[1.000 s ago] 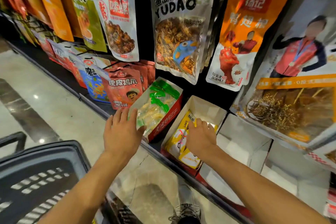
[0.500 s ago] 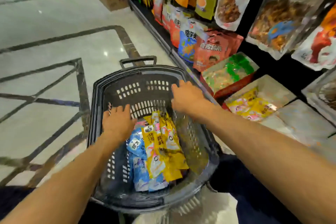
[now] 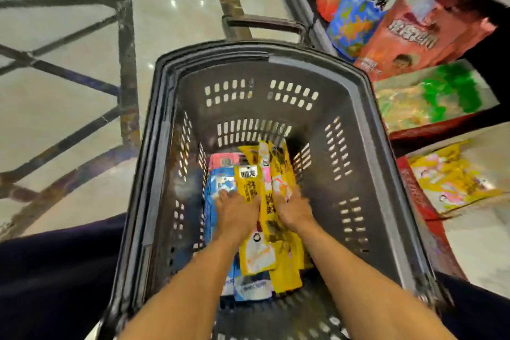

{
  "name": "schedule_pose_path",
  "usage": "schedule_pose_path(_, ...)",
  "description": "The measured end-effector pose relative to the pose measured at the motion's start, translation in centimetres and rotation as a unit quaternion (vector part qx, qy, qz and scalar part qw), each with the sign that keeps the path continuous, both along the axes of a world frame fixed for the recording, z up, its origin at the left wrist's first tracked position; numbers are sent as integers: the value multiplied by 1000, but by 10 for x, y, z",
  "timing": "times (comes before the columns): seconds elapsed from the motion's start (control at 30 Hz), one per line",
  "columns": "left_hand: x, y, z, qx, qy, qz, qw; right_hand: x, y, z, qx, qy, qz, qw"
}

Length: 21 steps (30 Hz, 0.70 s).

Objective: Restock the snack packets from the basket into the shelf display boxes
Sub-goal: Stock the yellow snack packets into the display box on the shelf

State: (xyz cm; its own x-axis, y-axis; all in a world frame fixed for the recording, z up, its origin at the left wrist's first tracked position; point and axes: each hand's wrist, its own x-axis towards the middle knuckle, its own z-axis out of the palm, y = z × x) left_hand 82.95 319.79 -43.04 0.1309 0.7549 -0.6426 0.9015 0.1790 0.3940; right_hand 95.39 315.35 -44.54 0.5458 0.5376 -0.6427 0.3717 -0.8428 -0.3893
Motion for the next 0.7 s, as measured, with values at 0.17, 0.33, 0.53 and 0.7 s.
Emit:
schedule_pose_path(0.17, 40, 21, -15, -67, -114, 126, 983, 7, 6, -32, -6, 9, -74, 997)
schedule_pose_path(0.33, 32, 10, -29, -122, -96, 161, 975, 8, -1, -47, -19, 114, -154, 981)
schedule_pose_path(0.53, 34, 5, -35, -89, -83, 124, 985, 8, -20, -34, 18, 130, -109, 985)
schedule_pose_path(0.7, 38, 14, -40, -120, -139, 136, 973, 3, -31, -32, 44, 140, -141, 979)
